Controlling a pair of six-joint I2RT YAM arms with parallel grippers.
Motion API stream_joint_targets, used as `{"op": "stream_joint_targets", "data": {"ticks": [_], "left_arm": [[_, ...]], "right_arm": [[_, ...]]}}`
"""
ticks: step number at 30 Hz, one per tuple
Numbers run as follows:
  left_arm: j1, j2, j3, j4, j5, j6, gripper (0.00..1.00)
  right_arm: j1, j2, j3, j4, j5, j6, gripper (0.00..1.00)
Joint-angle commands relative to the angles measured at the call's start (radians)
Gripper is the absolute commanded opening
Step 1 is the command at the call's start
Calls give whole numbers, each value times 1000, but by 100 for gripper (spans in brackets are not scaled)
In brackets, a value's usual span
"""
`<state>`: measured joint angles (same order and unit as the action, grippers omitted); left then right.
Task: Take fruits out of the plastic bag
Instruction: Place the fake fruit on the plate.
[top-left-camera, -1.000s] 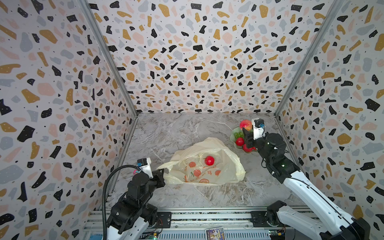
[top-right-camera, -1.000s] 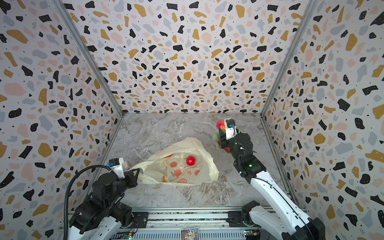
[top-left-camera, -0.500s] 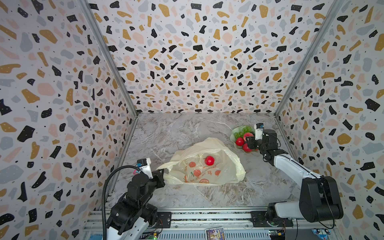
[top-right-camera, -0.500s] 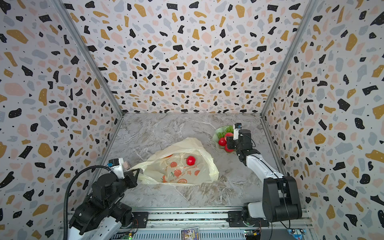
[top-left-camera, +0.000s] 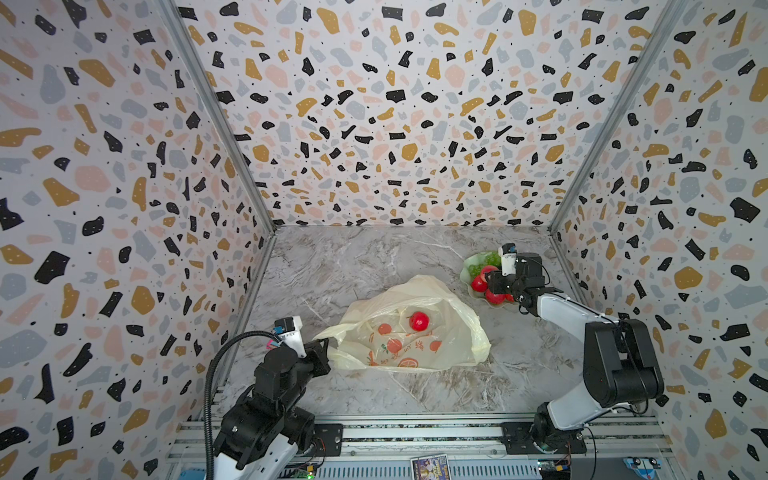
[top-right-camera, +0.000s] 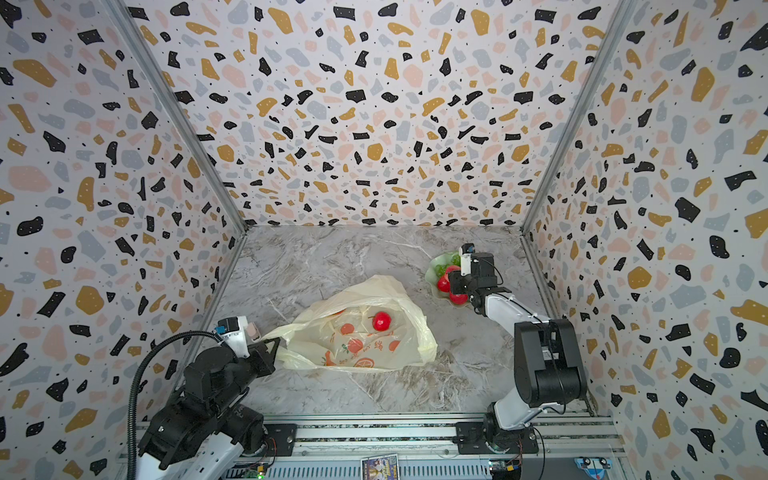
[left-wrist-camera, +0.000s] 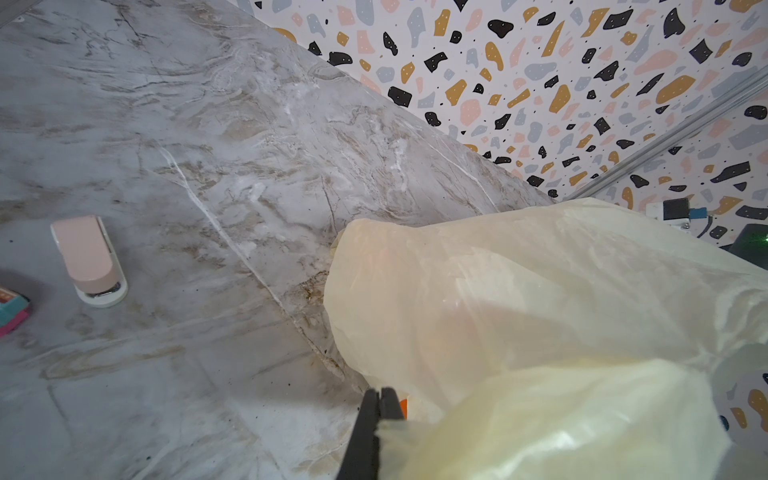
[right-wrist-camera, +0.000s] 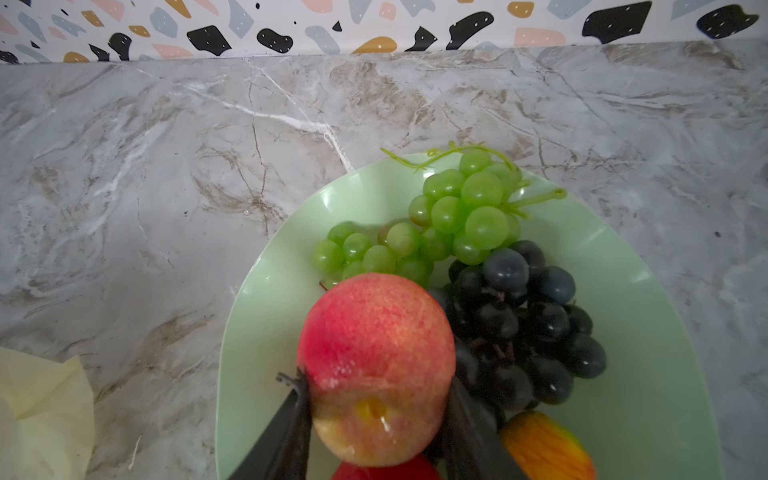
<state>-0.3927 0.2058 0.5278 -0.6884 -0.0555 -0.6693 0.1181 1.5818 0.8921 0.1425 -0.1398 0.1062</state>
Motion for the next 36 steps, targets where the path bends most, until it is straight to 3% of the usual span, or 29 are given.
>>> {"op": "stream_joint_targets", "data": {"ticks": [1,9,14,21,36], "left_arm": [[6,-5,-10,10,14,14,7],[6,-3,-10,10,12,13,8],[5,0,-10,10,13,13,9],[6,1,-9,10,12,13,9],[6,-2,-9,12,24,17,9]], "right_arm": [[-2,13,35,-44,21,-20,25],[18,41,50,-61,32,-35,31],[37,26,62,-71,45,-30,46],[51,-37,82,-84,82,-23,57],[51,-19,138,-102,104,-31,63]]}}
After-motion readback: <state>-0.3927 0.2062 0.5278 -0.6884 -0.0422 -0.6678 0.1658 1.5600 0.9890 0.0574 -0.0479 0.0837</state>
